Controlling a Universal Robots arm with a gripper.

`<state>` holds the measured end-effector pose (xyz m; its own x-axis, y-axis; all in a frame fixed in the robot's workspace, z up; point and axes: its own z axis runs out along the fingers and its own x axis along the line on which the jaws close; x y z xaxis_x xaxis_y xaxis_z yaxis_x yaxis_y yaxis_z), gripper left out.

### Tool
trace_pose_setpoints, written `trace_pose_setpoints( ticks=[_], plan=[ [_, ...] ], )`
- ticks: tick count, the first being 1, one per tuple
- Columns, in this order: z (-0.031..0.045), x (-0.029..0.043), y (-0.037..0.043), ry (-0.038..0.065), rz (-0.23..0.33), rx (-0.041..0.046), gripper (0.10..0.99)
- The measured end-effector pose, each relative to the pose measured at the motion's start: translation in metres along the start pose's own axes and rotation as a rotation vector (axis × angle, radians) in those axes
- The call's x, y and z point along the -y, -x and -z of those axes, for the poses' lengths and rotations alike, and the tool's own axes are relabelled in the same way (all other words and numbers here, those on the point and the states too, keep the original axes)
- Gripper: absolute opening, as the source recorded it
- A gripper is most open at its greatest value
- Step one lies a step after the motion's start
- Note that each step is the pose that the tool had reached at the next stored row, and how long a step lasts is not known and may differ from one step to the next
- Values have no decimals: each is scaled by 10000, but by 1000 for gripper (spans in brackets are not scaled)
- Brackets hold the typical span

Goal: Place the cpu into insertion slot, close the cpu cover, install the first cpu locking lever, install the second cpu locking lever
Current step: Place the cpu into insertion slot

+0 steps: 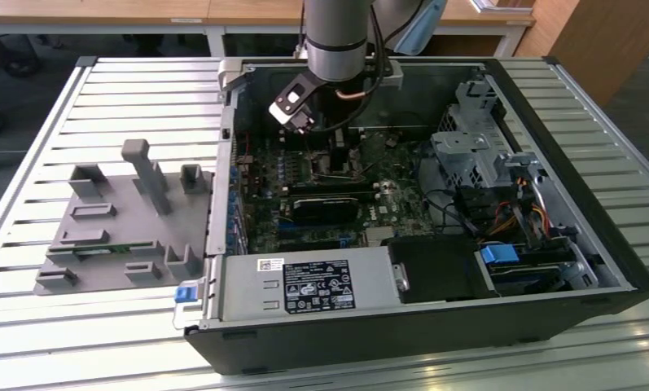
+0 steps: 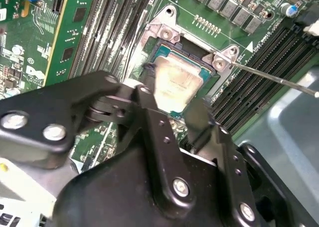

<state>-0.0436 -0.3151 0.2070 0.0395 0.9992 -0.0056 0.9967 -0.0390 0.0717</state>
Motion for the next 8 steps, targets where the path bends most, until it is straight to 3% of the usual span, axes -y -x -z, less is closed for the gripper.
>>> trace_pose_setpoints(
  ticks=[5,6,8],
  plan=[
    [8,-65,-1,-281,2,15,341],
    [13,-69,-1,-320,3,16,341],
    [22,-70,-2,-354,2,17,224]
  ],
)
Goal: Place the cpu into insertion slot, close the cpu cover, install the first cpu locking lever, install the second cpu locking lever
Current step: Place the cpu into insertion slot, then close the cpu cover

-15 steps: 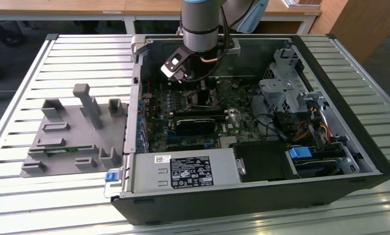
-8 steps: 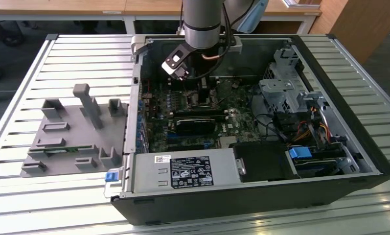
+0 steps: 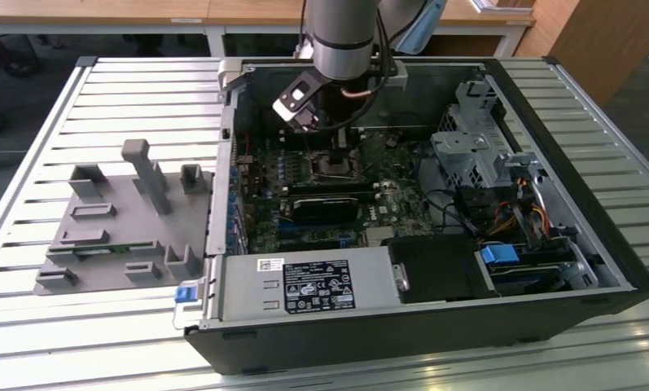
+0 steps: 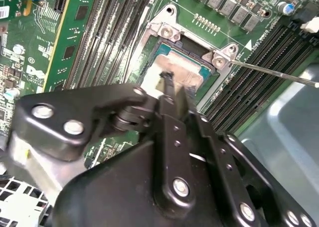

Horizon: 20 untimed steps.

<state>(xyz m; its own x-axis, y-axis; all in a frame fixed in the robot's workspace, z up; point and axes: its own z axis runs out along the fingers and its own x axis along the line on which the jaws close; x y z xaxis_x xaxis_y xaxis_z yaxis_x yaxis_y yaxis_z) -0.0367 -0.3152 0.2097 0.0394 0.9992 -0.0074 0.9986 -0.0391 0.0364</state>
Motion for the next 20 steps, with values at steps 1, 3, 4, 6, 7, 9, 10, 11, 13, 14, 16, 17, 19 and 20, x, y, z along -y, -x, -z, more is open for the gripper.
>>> trace_pose_setpoints(
  ticks=[1,3,4,6,7,9,10,11,13,14,16,17,19,20],
  plan=[
    [4,0,0,-7,0,1,165],
    [15,-1,0,-21,1,1,110],
    [21,-1,0,-26,0,0,110],
    [32,-2,0,-33,1,0,106],
    [35,-2,0,-35,1,-1,106],
    [45,-2,0,-40,1,-1,106],
    [53,-2,0,-42,1,-1,106],
    [63,-3,0,-46,1,-1,106],
    [79,-3,1,-47,1,-1,106],
    [86,-4,1,-48,1,0,106],
    [98,-4,1,-50,1,0,106],
    [104,-4,1,-50,1,-1,106],
    [119,-5,1,-52,1,0,106],
    [126,-5,1,-55,1,0,106]
  ],
)
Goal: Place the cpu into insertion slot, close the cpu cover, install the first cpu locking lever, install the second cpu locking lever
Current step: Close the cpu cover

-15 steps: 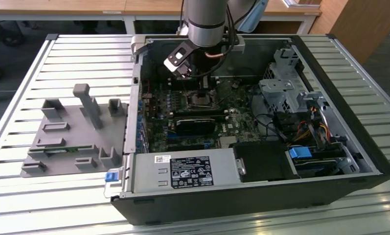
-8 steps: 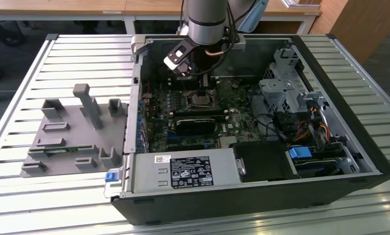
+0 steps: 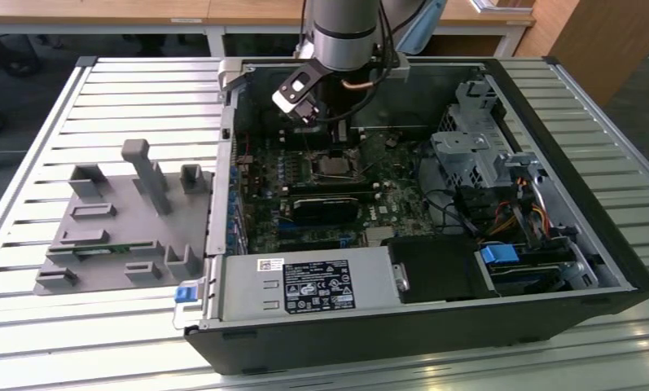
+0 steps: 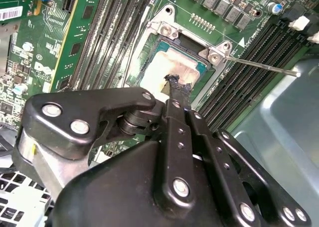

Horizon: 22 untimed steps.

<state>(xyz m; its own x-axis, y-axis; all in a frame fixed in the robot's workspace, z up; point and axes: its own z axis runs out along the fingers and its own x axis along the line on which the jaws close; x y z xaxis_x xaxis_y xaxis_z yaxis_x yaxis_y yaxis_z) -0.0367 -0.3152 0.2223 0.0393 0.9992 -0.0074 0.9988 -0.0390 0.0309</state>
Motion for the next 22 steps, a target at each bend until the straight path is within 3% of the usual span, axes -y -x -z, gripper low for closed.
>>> trace_pose_setpoints(
  ticks=[9,22],
  plan=[
    [115,-4,1,-38,0,0,106],
    [399,-13,3,-71,1,1,106]
  ],
)
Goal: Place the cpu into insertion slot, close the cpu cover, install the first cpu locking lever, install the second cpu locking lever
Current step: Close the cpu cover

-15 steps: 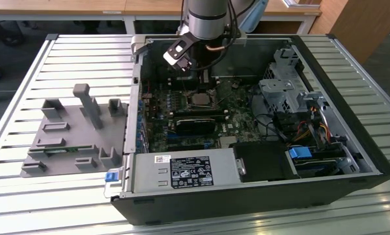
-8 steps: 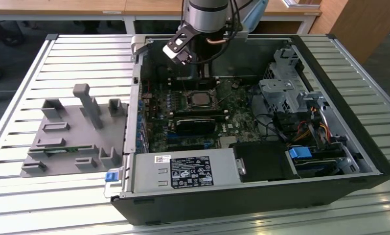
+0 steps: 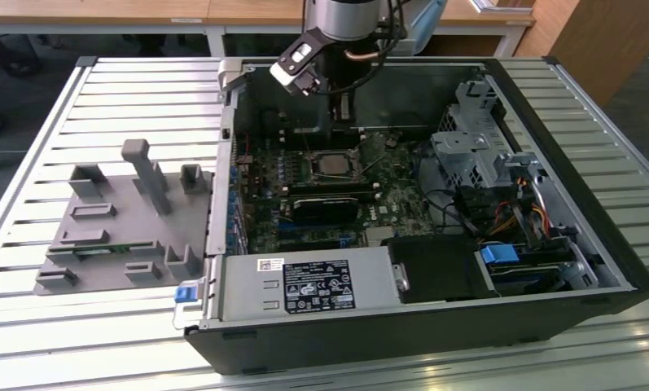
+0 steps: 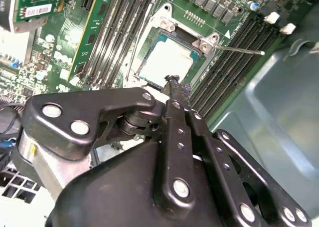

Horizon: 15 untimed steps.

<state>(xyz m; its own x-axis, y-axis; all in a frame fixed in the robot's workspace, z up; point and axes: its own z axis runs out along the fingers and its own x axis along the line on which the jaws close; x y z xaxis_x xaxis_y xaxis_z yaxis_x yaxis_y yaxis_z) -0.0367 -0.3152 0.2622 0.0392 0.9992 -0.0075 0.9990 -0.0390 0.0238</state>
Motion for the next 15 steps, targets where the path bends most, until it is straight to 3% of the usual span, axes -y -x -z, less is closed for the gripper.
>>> trace_pose_setpoints(
  ticks=[8,13,15],
  plan=[
    [263,-6,2,-3,0,2,106],
    [268,-2,17,-1,1,2,106],
    [266,-4,60,0,1,2,106]
  ],
)
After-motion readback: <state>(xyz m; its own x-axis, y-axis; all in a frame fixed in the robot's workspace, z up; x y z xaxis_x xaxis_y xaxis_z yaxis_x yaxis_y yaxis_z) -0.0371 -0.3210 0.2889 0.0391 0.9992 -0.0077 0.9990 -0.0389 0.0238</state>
